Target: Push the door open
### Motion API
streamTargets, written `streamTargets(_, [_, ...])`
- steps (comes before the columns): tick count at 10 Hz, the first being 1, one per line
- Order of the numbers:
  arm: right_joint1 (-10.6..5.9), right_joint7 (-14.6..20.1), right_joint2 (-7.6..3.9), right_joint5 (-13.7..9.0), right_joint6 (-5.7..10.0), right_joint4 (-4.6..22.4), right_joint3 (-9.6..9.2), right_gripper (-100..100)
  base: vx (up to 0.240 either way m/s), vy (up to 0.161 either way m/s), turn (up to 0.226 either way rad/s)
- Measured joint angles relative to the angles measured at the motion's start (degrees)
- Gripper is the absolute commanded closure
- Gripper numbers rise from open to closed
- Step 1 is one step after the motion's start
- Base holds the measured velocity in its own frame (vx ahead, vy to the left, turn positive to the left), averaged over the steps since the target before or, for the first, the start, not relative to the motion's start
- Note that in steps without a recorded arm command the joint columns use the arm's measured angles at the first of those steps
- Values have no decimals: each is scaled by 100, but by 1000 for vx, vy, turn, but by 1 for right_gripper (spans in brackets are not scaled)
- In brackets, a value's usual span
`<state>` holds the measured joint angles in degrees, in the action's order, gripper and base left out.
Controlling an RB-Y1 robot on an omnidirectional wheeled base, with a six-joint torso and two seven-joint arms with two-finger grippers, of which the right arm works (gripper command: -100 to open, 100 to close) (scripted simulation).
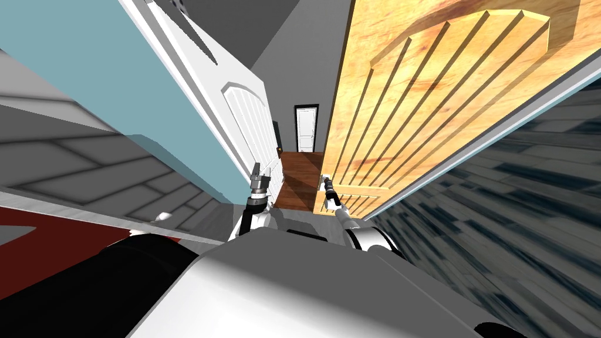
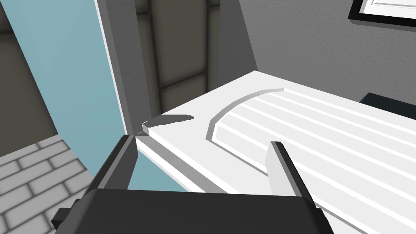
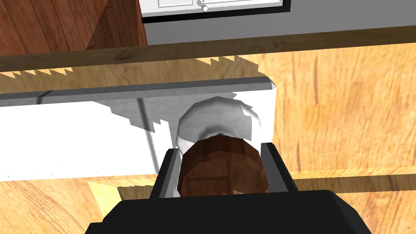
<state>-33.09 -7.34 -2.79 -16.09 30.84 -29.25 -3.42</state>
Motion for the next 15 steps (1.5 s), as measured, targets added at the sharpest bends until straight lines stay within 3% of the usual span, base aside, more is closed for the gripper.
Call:
streamTargets(3, [-1,-1,2,1,-1,0,-1,100,35,10,-5])
streamTargets(4, [-43,7,-3,-11,38,146,17,100,153,92,-45])
streamTargets(5, [48,-21,-13,-19,4,68,48,100,151,95,-52])
streamTargets(7, [-41,27,-86,-43,102,284,89,100,133,56,-23])
streamTargets(8, [61,-20,-90,-52,16,47,126,100,141,56,-19])
streamTargets(10, [164,-69,-145,-72,-106,-150,183,100,150,75,-40])
streamTargets(11, [42,-61,-155,-87,-19,55,216,100,128,89,-49])
streamTargets(12, [57,-109,-162,-111,-51,-2,284,100,204,109,-59])
streamTargets(13, [181,-162,-172,-123,-95,-139,332,100,148,72,-42])
streamTargets(15, [8,-109,-264,-155,15,175,385,100,174,92,-58])
